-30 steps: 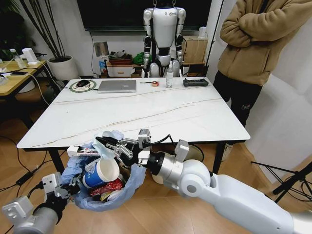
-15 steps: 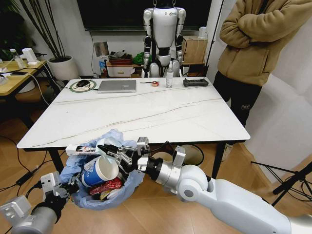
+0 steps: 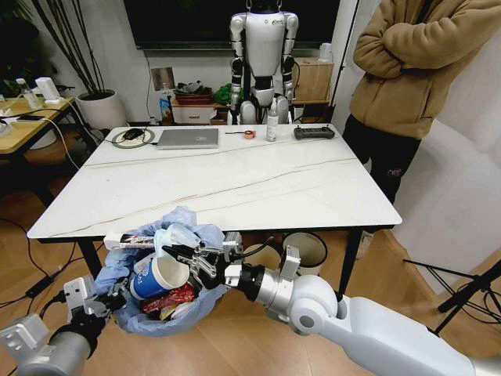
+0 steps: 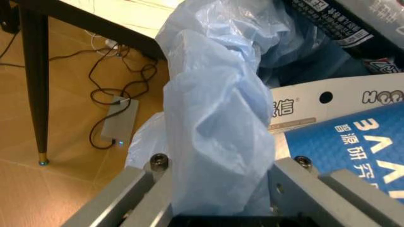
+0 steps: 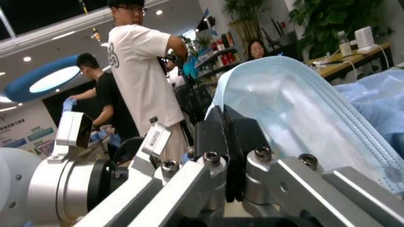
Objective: Pick up the trash bin and place the trash from the table into it.
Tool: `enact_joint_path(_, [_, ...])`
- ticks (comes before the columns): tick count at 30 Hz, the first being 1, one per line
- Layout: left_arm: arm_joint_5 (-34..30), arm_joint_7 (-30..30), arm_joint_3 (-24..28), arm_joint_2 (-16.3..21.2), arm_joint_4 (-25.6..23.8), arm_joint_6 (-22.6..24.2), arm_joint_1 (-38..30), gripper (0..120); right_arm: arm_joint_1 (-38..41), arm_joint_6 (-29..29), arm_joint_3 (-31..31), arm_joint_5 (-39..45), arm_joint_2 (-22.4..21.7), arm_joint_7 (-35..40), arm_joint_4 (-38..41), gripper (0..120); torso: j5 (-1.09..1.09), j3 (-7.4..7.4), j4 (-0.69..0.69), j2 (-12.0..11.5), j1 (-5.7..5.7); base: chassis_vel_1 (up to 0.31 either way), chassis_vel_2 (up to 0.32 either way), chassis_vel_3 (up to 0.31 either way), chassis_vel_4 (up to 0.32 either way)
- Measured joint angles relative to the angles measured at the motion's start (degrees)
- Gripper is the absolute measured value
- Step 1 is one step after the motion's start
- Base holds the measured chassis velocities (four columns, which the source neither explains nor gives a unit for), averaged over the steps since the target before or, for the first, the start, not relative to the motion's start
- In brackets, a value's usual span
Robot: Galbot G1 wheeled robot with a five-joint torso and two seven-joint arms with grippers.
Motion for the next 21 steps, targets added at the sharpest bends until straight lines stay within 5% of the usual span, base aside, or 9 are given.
enact_joint_path(21, [-0.3,-0.3,-0.1,0.0,0.0,0.1,0.3,0,4.0,0.3,-1.5,0.0,3.0,0.3,-3.9,0,-0.01,0.00,0.01,0.0,0.00,0.000,0.000,0.000,0.000])
